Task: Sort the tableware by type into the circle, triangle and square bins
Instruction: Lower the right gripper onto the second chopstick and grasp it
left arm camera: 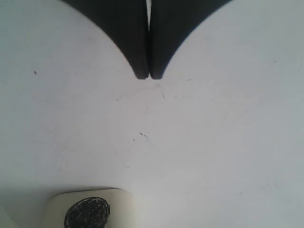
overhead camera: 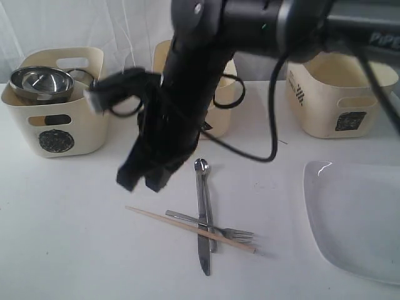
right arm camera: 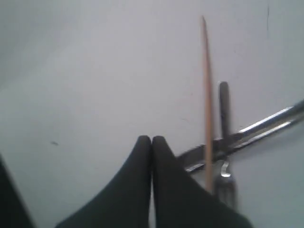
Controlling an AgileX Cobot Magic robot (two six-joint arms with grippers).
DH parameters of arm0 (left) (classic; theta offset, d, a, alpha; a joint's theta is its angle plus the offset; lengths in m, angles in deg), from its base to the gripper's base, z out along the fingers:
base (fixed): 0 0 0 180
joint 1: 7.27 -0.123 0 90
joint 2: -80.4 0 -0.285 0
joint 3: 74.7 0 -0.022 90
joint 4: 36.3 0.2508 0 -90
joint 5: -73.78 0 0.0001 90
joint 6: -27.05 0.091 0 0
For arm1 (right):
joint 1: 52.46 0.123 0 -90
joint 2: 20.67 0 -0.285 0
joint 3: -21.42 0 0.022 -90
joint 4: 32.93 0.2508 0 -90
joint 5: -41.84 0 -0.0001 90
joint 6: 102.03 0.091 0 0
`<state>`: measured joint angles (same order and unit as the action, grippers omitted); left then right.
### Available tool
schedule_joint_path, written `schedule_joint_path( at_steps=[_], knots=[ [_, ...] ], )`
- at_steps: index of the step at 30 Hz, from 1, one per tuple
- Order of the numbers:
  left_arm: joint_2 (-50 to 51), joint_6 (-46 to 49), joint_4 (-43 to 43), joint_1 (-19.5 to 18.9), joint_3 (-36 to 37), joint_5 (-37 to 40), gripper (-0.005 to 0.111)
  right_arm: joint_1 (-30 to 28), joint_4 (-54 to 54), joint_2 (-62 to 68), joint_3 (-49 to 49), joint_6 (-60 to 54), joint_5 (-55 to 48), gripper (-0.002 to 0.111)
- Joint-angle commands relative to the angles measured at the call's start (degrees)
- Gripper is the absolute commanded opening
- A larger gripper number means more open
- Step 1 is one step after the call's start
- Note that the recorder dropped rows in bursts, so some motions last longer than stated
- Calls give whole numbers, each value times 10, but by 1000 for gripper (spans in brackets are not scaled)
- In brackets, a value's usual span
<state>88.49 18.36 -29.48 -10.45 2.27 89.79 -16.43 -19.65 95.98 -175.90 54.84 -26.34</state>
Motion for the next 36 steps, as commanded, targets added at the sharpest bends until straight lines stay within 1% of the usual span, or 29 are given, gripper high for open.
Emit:
schedule_joint_path(
  at_steps=[1, 3, 4, 7, 10, 11, 17, 23, 25, 27, 29, 32, 36],
  knots=[
    [-3, 1, -4, -1, 2, -2, 0, 17, -169, 41, 37, 14, -3, 0],
    [-3, 1, -4, -1, 2, -2, 0, 10, -162, 57, 41, 14, -1, 2],
    [-3, 1, -4, -1, 2, -2, 0, 10, -154, 66, 41, 6, -1, 6],
    [-3, 1, -4, -1, 2, -2, 0, 11, -130, 87, 41, -35, -2, 22],
    [-3, 1, -4, -1, 2, -2, 0, 12, -127, 104, 41, -37, 5, 38],
    [-3, 1, -4, -1, 2, -2, 0, 12, -128, 107, 41, -37, 9, 40],
    [-3, 1, -4, -1, 2, -2, 0, 12, -128, 142, 41, -37, 55, 41],
    [-3, 1, -4, -1, 2, -2, 0, 11, -133, 162, 41, -37, 68, 41],
    [-3, 1, -4, -1, 2, -2, 0, 11, -133, 164, 41, -37, 73, 40],
    [-3, 1, -4, -1, 2, -2, 0, 11, -133, 165, 41, -37, 72, 33],
    [-3, 1, -4, -1, 2, -2, 0, 11, -133, 165, 41, -37, 73, 22],
    [-3, 1, -4, -1, 2, -2, 0, 11, -133, 165, 41, -37, 75, 1],
    [-3, 1, -4, -1, 2, -2, 0, 11, -133, 161, 34, -37, 69, 0]
  ],
)
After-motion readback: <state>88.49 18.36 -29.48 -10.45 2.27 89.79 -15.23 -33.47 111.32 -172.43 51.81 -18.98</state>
